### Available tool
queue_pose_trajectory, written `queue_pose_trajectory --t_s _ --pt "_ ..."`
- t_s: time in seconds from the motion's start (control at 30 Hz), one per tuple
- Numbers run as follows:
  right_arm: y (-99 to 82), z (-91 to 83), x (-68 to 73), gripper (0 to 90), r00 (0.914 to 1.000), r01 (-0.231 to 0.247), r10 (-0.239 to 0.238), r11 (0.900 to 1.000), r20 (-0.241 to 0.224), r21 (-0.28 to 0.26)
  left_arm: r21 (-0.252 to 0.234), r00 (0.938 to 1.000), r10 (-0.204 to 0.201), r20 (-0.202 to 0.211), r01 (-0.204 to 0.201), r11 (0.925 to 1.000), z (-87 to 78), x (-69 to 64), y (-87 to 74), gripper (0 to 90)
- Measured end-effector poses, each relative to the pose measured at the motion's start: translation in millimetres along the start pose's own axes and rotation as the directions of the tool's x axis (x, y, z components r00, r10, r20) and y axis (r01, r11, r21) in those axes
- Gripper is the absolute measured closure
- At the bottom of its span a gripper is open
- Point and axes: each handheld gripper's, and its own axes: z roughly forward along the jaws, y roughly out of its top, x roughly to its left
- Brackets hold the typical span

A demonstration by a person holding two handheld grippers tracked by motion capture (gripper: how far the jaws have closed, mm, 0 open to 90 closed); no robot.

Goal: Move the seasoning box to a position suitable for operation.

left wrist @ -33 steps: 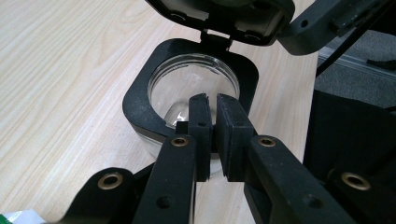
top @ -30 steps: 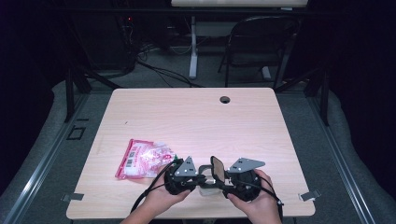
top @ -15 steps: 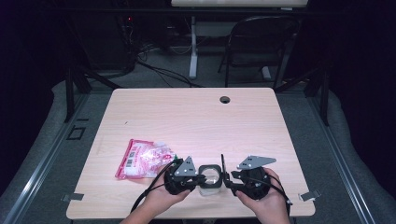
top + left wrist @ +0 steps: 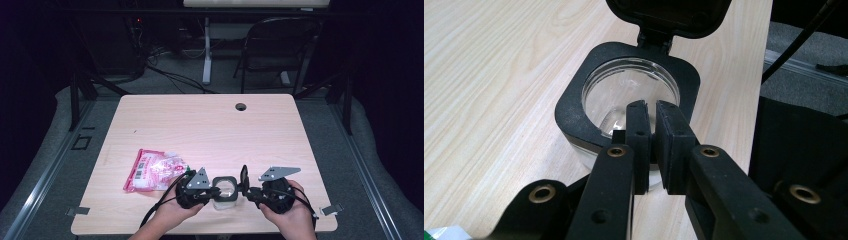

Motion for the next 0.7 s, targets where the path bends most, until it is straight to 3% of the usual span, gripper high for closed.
queue_pose_trajectory --t_s 0.2,0.37,0.53,0.7 --pt "-0.4 3.8 1.5 65.5 0.9999 -0.009 0.009 0.9998 0.015 -0.017 -0.001 1.0000 -0.004 0.004 0.004 1.0000 0.0 0.7 0.0 84.6" --pt "0.5 12.4 7.4 60.8 0.9998 0.009 -0.009 1.0000 0.017 0.000 -0.005 0.9997 -0.003 -0.022 0.003 1.0000 -1.9 1.7 -0.2 79.7" --pt "-0.9 21.9 6.4 64.8 0.9993 -0.005 0.004 0.9997 0.037 0.026 -0.034 0.9988 -0.029 -0.040 0.028 0.9990 -10.5 6.5 -1.0 76.5" --pt "-2.1 25.8 2.4 74.2 0.9995 -0.011 0.010 0.9994 0.031 0.034 -0.043 0.9991 -0.033 -0.028 0.032 0.9985 -16.8 8.9 -3.2 69.8"
